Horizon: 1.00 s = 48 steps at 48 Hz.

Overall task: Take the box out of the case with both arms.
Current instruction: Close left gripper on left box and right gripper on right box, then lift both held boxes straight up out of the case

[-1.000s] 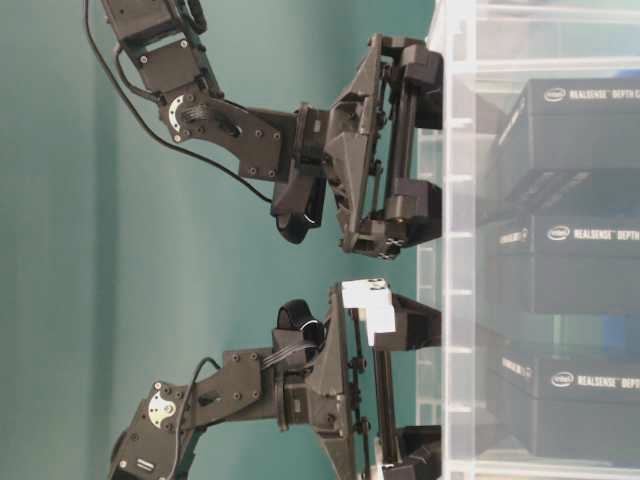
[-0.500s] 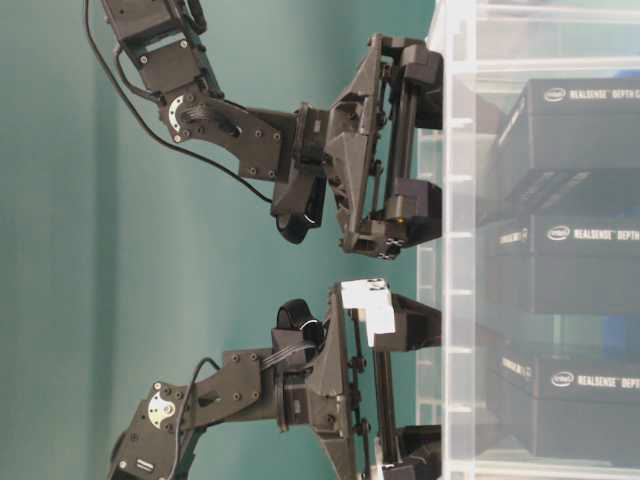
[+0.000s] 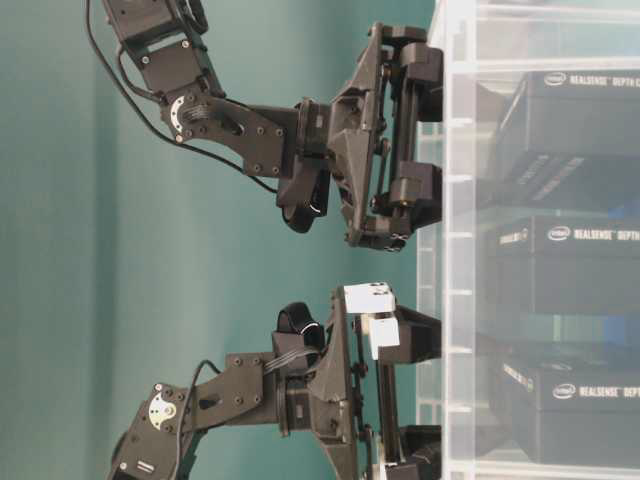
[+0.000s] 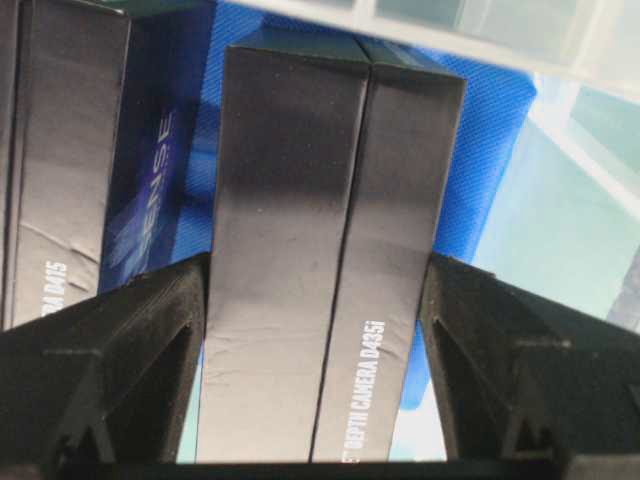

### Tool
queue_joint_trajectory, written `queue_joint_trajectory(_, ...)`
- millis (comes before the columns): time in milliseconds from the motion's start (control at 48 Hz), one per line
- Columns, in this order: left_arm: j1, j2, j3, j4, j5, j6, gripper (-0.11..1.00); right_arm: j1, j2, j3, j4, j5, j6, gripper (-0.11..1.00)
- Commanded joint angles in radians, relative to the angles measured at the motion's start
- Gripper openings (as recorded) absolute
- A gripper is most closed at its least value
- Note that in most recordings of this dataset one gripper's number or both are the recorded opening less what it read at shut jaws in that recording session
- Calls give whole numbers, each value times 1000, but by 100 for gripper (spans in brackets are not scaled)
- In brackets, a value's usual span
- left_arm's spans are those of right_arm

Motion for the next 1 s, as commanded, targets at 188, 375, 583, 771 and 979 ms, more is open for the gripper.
queue_joint_trajectory(188, -2, -20, 0, -2, 28, 2, 64, -6, -23, -8, -5, 0, -3, 65)
queue_joint_trajectory(375, 2, -20, -5, -2, 28, 2, 64, -5, -23, -8, -5, -2, -3, 65)
queue_joint_trajectory(583, 3, -23, -15, -5, 31, 2, 64, -5, -25, -23, -5, 6, 0, 65)
queue_joint_trajectory(771, 5, -26, -54, -8, 69, 5, 64, -9, -35, -78, -14, 43, 0, 65)
queue_joint_trajectory(979, 3, -37, -117, -11, 141, 11, 64, -9, -49, -140, -34, 69, 0, 65)
